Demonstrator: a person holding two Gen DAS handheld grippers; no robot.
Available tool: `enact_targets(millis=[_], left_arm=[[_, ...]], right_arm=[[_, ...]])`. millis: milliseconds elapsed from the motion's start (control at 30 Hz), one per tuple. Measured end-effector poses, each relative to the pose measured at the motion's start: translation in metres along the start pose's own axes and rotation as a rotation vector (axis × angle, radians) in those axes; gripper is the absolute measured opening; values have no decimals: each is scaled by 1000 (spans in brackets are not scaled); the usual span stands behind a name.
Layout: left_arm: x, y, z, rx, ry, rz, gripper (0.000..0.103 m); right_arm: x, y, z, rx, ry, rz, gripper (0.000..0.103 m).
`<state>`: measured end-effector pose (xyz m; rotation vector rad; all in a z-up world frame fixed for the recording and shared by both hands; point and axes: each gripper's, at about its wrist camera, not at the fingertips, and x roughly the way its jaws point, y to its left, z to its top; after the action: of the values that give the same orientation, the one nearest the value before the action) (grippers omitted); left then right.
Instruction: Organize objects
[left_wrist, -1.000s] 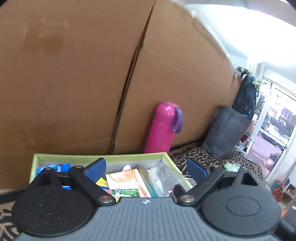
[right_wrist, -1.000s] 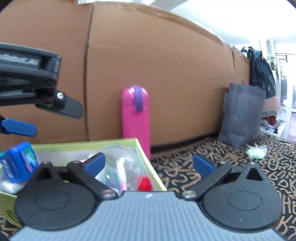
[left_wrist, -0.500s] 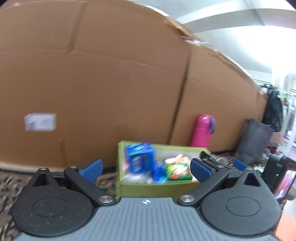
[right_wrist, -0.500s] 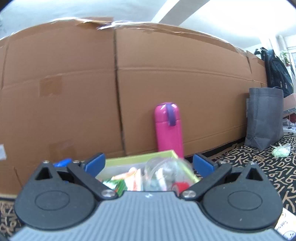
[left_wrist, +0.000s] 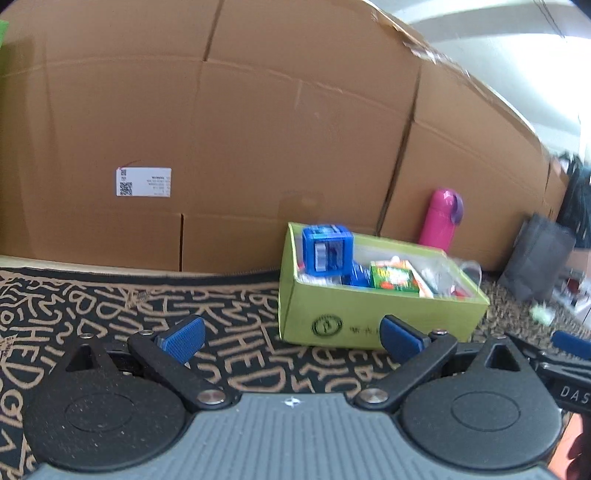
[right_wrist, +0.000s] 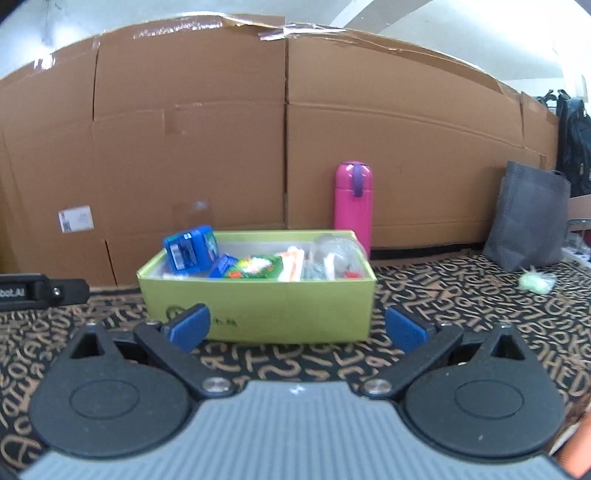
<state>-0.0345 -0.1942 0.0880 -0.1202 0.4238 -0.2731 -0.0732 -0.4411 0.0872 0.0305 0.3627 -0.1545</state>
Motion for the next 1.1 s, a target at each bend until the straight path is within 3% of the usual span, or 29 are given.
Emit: enact_targets(millis=[100,400,1100], left_arm=[[0,-11,-10,52,18,26,103],[8,-19,-27,63,71,94,103],[6,-23,-34,71,94,65,103]], right_arm=[[2,2,-8,-1,53,-42,103],[10,13,-30,-46,126,-71,103],[13,12,-33,-22,137,-55,103]])
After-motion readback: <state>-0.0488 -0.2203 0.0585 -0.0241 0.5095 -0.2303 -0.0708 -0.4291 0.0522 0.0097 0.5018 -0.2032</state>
